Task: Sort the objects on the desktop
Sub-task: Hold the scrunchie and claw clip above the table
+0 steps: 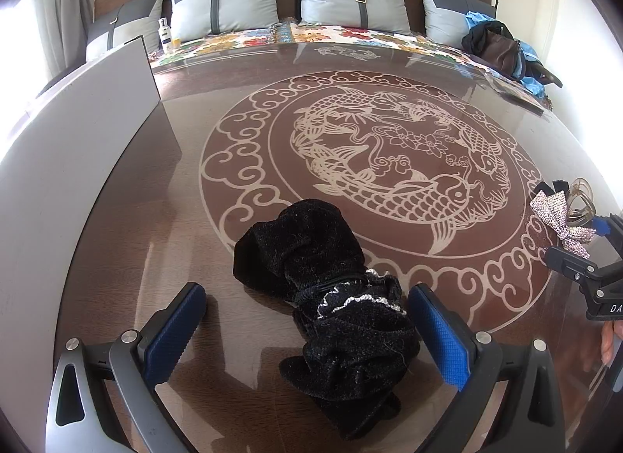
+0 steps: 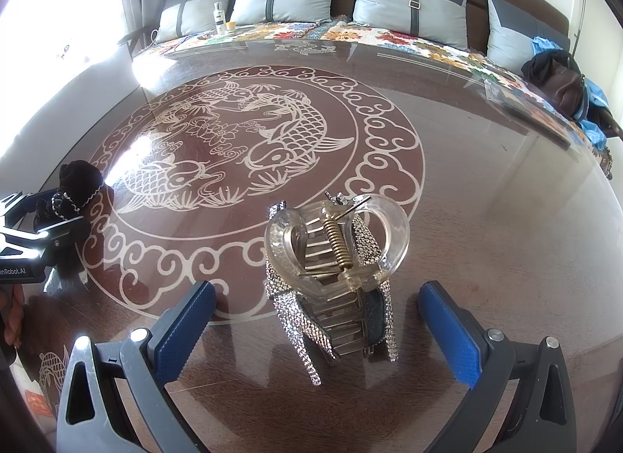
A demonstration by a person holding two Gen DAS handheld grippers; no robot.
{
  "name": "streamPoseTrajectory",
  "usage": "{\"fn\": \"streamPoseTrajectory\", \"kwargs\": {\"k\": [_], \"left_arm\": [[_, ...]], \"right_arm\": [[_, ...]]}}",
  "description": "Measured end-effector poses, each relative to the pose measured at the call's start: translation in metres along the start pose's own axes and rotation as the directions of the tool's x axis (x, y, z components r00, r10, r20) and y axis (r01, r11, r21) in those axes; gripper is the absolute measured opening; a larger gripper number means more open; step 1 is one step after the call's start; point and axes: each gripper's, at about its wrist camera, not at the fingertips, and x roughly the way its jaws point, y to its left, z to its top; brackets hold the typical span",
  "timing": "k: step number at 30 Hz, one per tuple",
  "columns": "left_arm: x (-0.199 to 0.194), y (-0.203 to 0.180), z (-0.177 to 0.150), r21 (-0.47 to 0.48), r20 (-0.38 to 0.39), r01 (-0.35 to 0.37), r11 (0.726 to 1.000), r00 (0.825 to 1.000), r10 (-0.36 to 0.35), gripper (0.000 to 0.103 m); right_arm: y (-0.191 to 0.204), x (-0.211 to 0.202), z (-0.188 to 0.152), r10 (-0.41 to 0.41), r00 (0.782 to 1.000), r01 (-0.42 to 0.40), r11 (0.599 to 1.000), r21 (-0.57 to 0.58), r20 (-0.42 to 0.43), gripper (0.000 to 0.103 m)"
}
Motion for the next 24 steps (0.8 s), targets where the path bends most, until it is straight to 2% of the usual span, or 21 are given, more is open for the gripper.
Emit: {"fn": "streamPoseTrajectory", "kwargs": {"k": [24], "left_arm": [[-0.0006,-0.0010,-0.0007,-0.002,0.000,-0.007,1.000,1.000,0.007,0.103]], "right_arm": [[0.0002,-0.0003,0.0005,-0.003,1.000,0.003,1.000,-0.003,0.000,0.103]]}}
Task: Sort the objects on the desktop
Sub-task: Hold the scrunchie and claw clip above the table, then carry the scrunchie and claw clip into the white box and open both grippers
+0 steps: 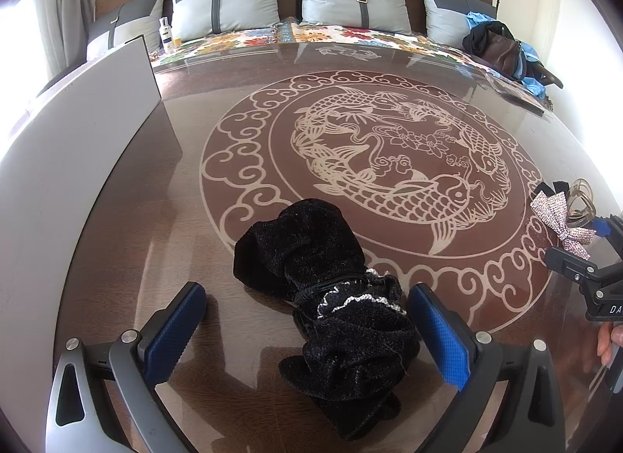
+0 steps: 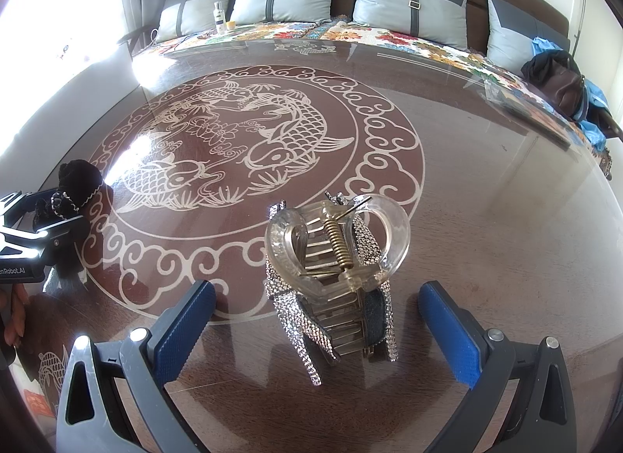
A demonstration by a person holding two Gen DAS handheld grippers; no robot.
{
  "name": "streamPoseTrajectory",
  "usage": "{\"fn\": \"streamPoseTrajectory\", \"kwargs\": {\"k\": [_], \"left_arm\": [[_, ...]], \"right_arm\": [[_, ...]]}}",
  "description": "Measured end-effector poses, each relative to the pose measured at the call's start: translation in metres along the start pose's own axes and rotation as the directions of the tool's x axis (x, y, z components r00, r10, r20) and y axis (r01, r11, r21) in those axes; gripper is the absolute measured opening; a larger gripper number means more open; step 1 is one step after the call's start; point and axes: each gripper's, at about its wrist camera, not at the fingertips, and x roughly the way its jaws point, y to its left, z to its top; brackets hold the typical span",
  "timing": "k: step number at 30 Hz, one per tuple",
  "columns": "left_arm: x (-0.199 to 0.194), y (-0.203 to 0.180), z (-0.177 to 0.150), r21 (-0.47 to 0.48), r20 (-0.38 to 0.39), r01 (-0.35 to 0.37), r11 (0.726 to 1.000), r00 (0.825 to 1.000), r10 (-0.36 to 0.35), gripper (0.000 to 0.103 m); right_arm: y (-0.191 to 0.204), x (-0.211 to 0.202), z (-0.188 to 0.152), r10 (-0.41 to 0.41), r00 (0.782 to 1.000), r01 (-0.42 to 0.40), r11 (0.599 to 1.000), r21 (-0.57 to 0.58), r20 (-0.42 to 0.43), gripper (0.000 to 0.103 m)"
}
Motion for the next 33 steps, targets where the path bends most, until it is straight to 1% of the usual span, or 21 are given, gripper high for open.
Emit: {"fn": "streamPoseTrajectory", "kwargs": {"k": [3,6,7,9,11,12,13,14,15,16,18,19,20,22,25,27,29,30,33], "left_arm": [[-0.001,0.000,0.000,-0.007,-0.025,-0.007,1.000,1.000,0.007,0.103],[0.002,0.002,0.008,0.037,-0.112,0.025,0.999,0.994,-0.020,0.103],[0.004,0.002,0.012,0.046,-0.139,0.032,0.998,0.990,-0.026,0.103],[0.007,0.000,0.016,0.058,-0.174,0.040,0.998,0.984,-0.029,0.103],[0.009,-0.001,0.019,0.065,-0.190,0.043,0.997,0.981,-0.030,0.103],[0.009,-0.002,0.019,0.071,-0.193,0.045,0.996,0.981,-0.031,0.103],[0.007,-0.003,0.019,0.081,-0.183,0.050,0.995,0.983,-0.034,0.096],[0.002,-0.004,0.019,0.093,-0.151,0.057,0.994,0.988,-0.043,0.067],[-0.003,-0.005,0.018,0.102,-0.133,0.064,0.993,0.990,-0.050,0.050],[-0.006,-0.005,0.017,0.108,-0.135,0.057,0.993,0.990,-0.043,0.035],[-0.015,-0.001,0.016,0.098,-0.118,0.089,0.991,0.990,-0.077,0.035],[-0.021,0.001,0.014,0.094,-0.106,0.090,0.991,0.991,-0.080,0.035],[-0.028,0.005,0.014,0.081,-0.096,0.097,0.992,0.991,-0.089,0.035],[-0.044,0.014,0.014,0.031,-0.073,0.133,0.991,0.989,-0.131,0.035],[-0.079,0.032,0.020,-0.029,-0.013,0.174,0.984,0.985,-0.175,0.035],[-0.108,0.052,0.025,-0.068,0.040,0.194,0.979,0.981,-0.192,0.035],[-0.137,0.081,0.030,-0.097,0.093,0.191,0.977,0.979,-0.182,0.035],[-0.150,0.098,0.032,-0.110,0.115,0.177,0.978,0.980,-0.165,0.035],[-0.179,0.159,0.032,-0.182,0.141,0.107,0.977,0.987,-0.082,0.035]], "right_arm": [[0.000,0.000,0.000,0.000,1.000,0.000,1.000,0.000,0.000,0.103],[0.000,0.000,0.000,0.003,1.000,-0.003,1.000,0.000,0.000,0.103],[0.000,0.000,0.002,0.010,1.000,-0.010,1.000,-0.014,-0.020,0.103],[-0.001,0.003,0.010,0.040,0.993,-0.046,0.997,-0.056,-0.107,0.103],[-0.005,0.005,0.015,0.039,0.985,-0.047,0.998,-0.042,-0.168,0.103],[-0.007,0.004,0.018,0.050,0.982,-0.056,0.998,-0.032,-0.181,0.100],[-0.008,0.002,0.020,0.044,0.983,-0.050,0.998,-0.030,-0.181,0.087],[-0.008,0.000,0.022,0.019,0.984,-0.026,0.999,-0.040,-0.177,0.076],[-0.008,-0.004,0.024,0.034,0.984,-0.041,0.999,-0.035,-0.172,0.054],[-0.008,-0.006,0.026,0.045,0.982,-0.049,0.999,-0.018,-0.185,0.054],[-0.004,-0.016,0.028,0.056,0.983,-0.060,0.998,-0.018,-0.176,0.054],[0.000,-0.023,0.029,0.056,0.985,-0.060,0.998,-0.024,-0.164,0.054],[0.002,-0.029,0.030,0.060,0.986,-0.065,0.998,-0.025,-0.157,0.054],[0.008,-0.038,0.035,0.072,0.986,-0.077,0.997,-0.027,-0.153,0.054],[0.026,-0.054,0.048,0.076,0.987,-0.085,0.994,-0.064,-0.140,0.054],[0.046,-0.067,0.064,0.102,0.989,-0.112,0.990,-0.089,-0.112,0.054],[0.074,-0.083,0.083,0.143,0.987,-0.151,0.980,-0.126,-0.068,0.054],[0.091,-0.090,0.094,0.169,0.984,-0.174,0.974,-0.144,-0.047,0.054],[0.148,-0.109,0.123,0.264,0.965,-0.258,0.948,-0.185,0.006,0.054]]}}
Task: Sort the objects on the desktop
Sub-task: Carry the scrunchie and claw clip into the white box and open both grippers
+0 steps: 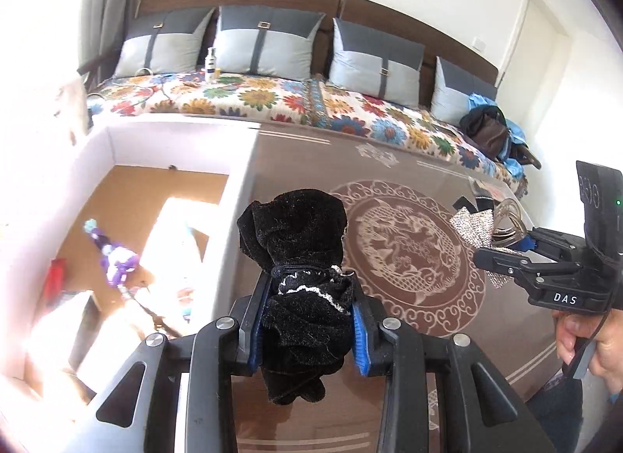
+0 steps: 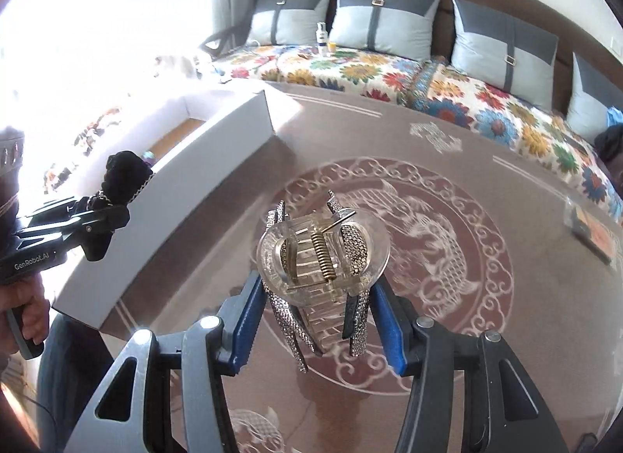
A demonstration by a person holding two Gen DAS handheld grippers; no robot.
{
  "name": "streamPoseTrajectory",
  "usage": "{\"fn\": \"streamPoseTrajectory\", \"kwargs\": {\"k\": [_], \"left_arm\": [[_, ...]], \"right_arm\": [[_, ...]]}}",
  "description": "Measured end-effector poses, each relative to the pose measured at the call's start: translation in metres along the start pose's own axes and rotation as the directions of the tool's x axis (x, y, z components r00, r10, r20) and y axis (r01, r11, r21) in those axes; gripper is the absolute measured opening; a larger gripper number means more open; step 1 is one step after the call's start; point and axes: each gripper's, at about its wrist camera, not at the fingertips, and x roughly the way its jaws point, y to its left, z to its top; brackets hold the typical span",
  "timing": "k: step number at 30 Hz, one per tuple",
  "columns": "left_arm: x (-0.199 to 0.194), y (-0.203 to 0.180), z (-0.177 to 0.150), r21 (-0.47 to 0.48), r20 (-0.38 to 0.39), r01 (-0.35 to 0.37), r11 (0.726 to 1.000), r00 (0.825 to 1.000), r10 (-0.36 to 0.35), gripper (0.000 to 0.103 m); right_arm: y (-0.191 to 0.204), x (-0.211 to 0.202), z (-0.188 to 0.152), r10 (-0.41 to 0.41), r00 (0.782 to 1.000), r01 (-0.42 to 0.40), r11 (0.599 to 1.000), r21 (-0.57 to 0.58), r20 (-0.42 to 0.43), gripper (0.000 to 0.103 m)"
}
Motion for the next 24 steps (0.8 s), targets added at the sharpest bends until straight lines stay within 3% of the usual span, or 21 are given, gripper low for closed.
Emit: {"fn": "streamPoseTrajectory", "kwargs": {"k": [5,10,15,17,20,24], "left_arm": [[-0.035,0.107,-0.002,-0.127,-0.021,-0.198,0.972,0.980,0.196,0.035],[-0.024,0.174,-0.036,-0.201,-0.128,-0.321,0.926,0.945,0.300,0.035],[-0.005,0.184,-0.062,-0.224,-0.197,-0.329,0.918,0.937,0.288,0.043],[-0.003,0.179,-0.064,-0.218,-0.183,-0.329,0.919,0.939,0.292,0.065],[-0.017,0.173,-0.066,-0.208,-0.112,-0.373,0.904,0.928,0.356,0.088],[-0.038,0.170,-0.062,-0.255,-0.041,-0.402,0.880,0.913,0.405,0.091]], "right_arm": [[0.098,0.018,0.054,0.194,0.980,-0.192,0.981,-0.030,0.051,0.054],[0.203,0.060,0.086,0.301,0.954,-0.298,0.949,-0.101,0.016,0.054],[0.263,0.124,0.091,0.261,0.959,-0.270,0.959,-0.086,-0.108,0.056],[0.267,0.143,0.082,0.232,0.960,-0.244,0.968,-0.060,-0.155,0.066],[0.259,0.142,0.075,0.213,0.968,-0.222,0.974,-0.054,-0.133,0.076],[0.247,0.125,0.079,0.151,0.984,-0.160,0.982,-0.096,-0.095,0.086]]}}
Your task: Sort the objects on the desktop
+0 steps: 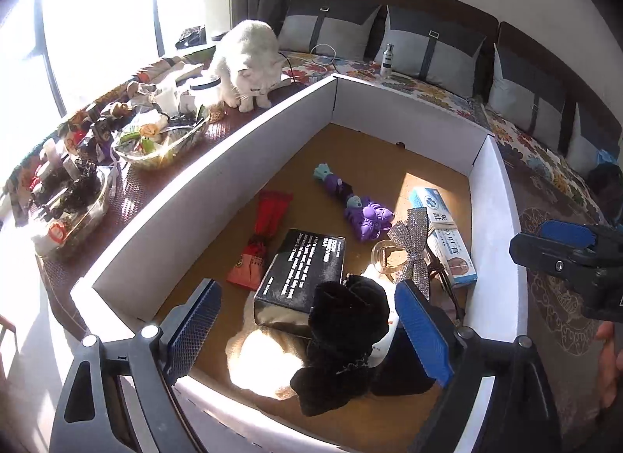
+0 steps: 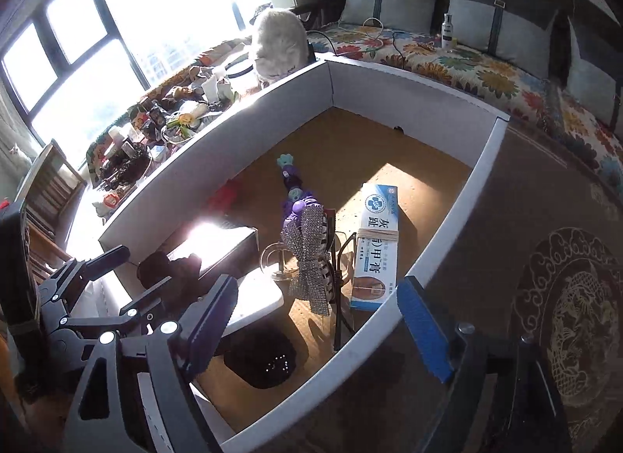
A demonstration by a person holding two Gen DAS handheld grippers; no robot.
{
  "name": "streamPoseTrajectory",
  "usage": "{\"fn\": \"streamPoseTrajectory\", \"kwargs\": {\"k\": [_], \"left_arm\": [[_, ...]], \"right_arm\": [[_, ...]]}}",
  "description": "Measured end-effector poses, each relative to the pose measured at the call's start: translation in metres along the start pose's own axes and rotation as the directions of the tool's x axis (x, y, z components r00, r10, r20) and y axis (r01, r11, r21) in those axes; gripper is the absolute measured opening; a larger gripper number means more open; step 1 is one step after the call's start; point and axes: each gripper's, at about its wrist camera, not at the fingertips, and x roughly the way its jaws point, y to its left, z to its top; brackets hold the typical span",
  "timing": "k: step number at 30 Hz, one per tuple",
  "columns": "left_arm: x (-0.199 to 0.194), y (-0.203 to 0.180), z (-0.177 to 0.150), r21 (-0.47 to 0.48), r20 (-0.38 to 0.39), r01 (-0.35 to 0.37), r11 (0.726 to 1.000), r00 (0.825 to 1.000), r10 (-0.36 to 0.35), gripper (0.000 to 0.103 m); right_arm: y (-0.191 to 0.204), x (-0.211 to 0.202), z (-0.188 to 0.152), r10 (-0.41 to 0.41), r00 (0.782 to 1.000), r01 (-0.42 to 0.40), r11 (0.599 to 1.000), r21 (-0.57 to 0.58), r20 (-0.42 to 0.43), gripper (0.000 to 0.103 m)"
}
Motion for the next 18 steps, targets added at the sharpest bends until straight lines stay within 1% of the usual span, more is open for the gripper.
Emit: {"fn": "streamPoseTrajectory", "kwargs": {"k": [3,4,7,9,11,12,13,16,18], "left_arm": [[-0.011,-0.003,0.003,-0.031,0.019,-0.073,0.997,0.997,0.073,0.092],[-0.016,-0.005,0.003,-0.033,0.027,-0.094,0.995,0.995,0.095,0.092],[-0.031,-0.011,0.001,-0.057,0.053,-0.126,0.990,0.990,0.129,0.094],[-0.037,-0.016,0.001,-0.066,0.042,-0.193,0.979,0.980,0.196,0.094],[-0.043,-0.023,0.000,-0.038,0.050,-0.263,0.964,0.963,0.264,0.094],[-0.045,-0.026,0.000,-0.023,0.058,-0.274,0.961,0.960,0.275,0.094],[-0.049,-0.027,-0.002,-0.016,0.064,-0.266,0.964,0.962,0.267,0.094],[-0.056,-0.029,-0.005,-0.020,0.053,-0.213,0.977,0.976,0.214,0.093],[-0.057,-0.032,-0.007,-0.015,0.029,-0.202,0.979,0.979,0.202,0.094]], "right_arm": [[-0.009,-0.016,0.000,-0.041,0.999,0.041,0.999,-0.014,0.014,0.092],[-0.011,-0.020,0.000,-0.053,0.998,0.053,0.998,-0.017,0.016,0.092],[-0.010,-0.029,0.001,-0.089,0.996,0.090,0.996,-0.028,0.017,0.093],[-0.007,-0.031,-0.001,-0.131,0.991,0.131,0.991,-0.041,0.003,0.094],[-0.003,-0.034,-0.004,-0.151,0.988,0.151,0.986,-0.065,0.004,0.094],[-0.001,-0.037,-0.006,-0.149,0.989,0.150,0.986,-0.079,0.013,0.094],[0.001,-0.039,-0.008,-0.149,0.989,0.150,0.984,-0.092,0.020,0.095],[0.009,-0.044,-0.012,-0.160,0.986,0.164,0.979,-0.124,0.036,0.095],[0.014,-0.048,-0.014,-0.160,0.986,0.165,0.976,-0.143,0.047,0.095]]}}
